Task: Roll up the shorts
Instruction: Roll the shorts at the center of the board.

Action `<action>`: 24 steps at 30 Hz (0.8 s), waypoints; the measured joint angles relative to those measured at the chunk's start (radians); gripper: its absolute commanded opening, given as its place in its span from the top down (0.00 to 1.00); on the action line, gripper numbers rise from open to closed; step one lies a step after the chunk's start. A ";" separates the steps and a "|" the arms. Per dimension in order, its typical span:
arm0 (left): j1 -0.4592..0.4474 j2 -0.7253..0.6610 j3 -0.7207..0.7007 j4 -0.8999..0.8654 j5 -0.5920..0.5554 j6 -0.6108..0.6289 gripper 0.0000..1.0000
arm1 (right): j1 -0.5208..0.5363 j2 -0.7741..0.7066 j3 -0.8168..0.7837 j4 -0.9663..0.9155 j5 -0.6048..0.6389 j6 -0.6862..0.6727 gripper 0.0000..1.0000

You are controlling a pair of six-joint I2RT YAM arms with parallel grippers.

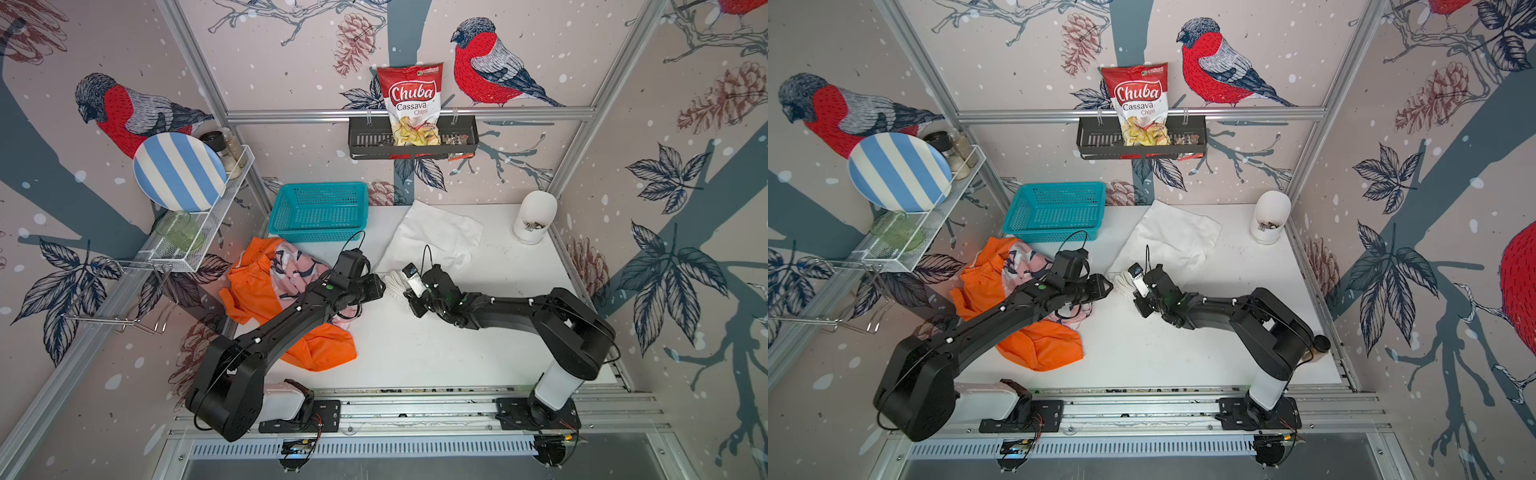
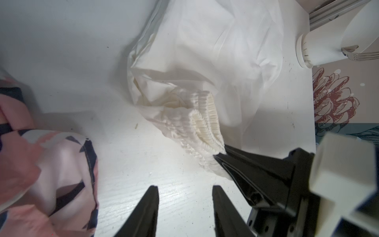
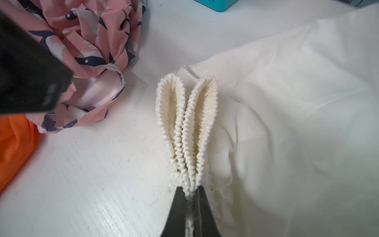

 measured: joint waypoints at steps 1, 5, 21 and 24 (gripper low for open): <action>0.000 0.002 -0.005 -0.004 -0.014 0.000 0.50 | -0.030 0.033 0.024 -0.013 -0.064 0.024 1.00; 0.000 0.018 -0.023 0.001 -0.016 -0.001 0.43 | -0.129 0.166 0.128 -0.031 -0.305 0.127 1.00; 0.028 0.296 -0.040 0.267 0.031 -0.103 0.18 | -0.302 0.351 0.128 0.111 -0.808 0.481 1.00; 0.039 0.356 -0.013 0.338 0.045 -0.104 0.19 | -0.308 0.353 0.116 0.124 -0.835 0.489 1.00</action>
